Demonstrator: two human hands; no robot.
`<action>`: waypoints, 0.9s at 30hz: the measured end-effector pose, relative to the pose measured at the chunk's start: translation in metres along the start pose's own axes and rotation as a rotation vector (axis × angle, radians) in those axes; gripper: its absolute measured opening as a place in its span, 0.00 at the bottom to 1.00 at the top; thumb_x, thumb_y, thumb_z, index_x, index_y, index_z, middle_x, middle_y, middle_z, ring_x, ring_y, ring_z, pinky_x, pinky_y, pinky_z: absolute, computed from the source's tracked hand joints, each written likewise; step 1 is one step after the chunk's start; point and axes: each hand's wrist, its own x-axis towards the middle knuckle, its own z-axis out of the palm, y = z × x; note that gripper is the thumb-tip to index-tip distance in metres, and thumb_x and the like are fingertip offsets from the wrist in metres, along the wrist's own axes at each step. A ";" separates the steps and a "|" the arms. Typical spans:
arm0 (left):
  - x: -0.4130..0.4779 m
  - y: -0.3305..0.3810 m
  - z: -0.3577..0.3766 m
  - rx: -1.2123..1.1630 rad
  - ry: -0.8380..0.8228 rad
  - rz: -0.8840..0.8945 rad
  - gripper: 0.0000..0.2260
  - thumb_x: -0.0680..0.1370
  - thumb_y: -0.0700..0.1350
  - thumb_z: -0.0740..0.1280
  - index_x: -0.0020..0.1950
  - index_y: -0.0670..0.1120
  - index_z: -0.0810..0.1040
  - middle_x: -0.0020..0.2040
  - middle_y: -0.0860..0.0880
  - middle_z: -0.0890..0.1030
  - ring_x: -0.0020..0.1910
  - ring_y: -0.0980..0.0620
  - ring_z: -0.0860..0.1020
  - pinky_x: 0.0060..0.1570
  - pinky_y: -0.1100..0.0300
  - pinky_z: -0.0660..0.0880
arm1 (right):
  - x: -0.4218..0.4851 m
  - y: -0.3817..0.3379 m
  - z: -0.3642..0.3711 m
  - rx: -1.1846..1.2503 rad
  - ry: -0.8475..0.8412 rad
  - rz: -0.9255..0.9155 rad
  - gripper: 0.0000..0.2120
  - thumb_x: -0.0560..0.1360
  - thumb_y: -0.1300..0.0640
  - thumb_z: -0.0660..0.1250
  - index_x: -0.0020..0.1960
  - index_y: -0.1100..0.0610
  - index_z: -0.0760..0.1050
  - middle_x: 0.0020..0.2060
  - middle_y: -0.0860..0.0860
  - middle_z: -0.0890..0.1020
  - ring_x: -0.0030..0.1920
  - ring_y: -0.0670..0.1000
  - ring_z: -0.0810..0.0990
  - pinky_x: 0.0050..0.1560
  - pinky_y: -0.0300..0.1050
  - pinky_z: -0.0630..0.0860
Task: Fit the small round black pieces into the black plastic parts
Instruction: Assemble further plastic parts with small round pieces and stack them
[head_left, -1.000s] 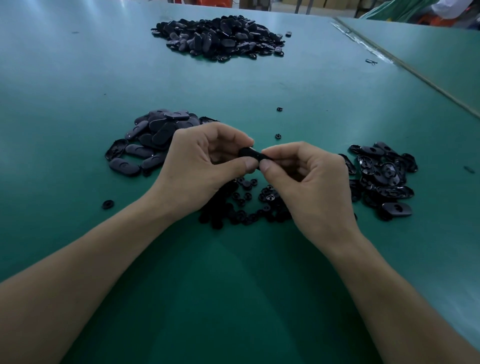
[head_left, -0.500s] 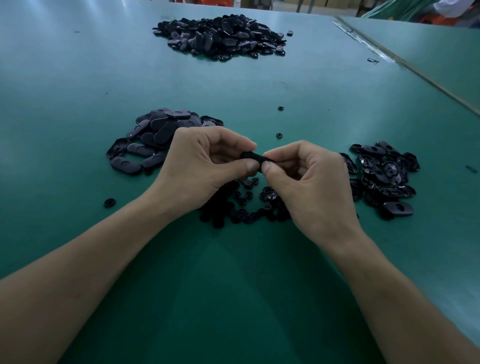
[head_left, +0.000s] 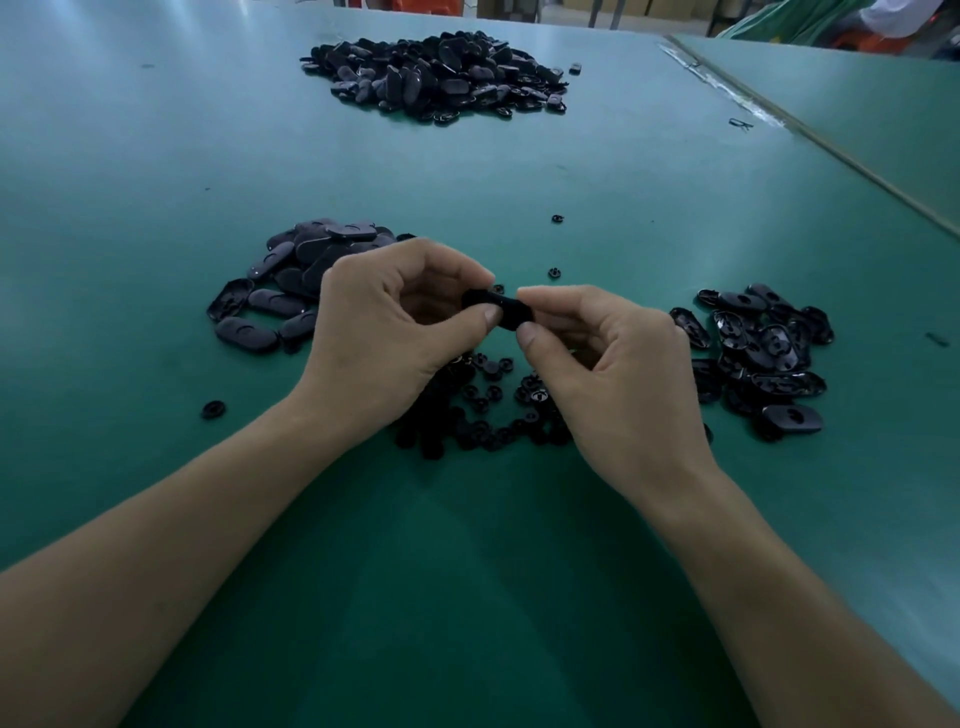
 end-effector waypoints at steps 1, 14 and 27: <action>0.000 0.000 0.001 0.034 0.037 0.017 0.09 0.72 0.40 0.77 0.46 0.52 0.83 0.40 0.53 0.86 0.39 0.54 0.84 0.44 0.62 0.80 | -0.001 -0.001 0.000 -0.025 0.012 -0.010 0.10 0.76 0.59 0.71 0.56 0.51 0.83 0.43 0.39 0.84 0.44 0.40 0.83 0.46 0.33 0.79; 0.009 -0.010 -0.010 0.276 0.403 -0.052 0.07 0.78 0.43 0.69 0.51 0.55 0.80 0.41 0.58 0.81 0.33 0.62 0.77 0.36 0.69 0.71 | -0.003 0.003 -0.040 -0.539 0.003 0.186 0.05 0.76 0.49 0.65 0.46 0.49 0.79 0.42 0.50 0.79 0.42 0.50 0.77 0.44 0.44 0.72; 0.011 -0.024 -0.015 0.282 0.395 -0.228 0.13 0.77 0.38 0.70 0.45 0.58 0.82 0.40 0.59 0.83 0.32 0.58 0.80 0.39 0.62 0.75 | -0.008 -0.022 -0.062 -0.602 -0.248 0.519 0.07 0.67 0.48 0.68 0.44 0.44 0.75 0.45 0.44 0.79 0.40 0.54 0.83 0.50 0.52 0.81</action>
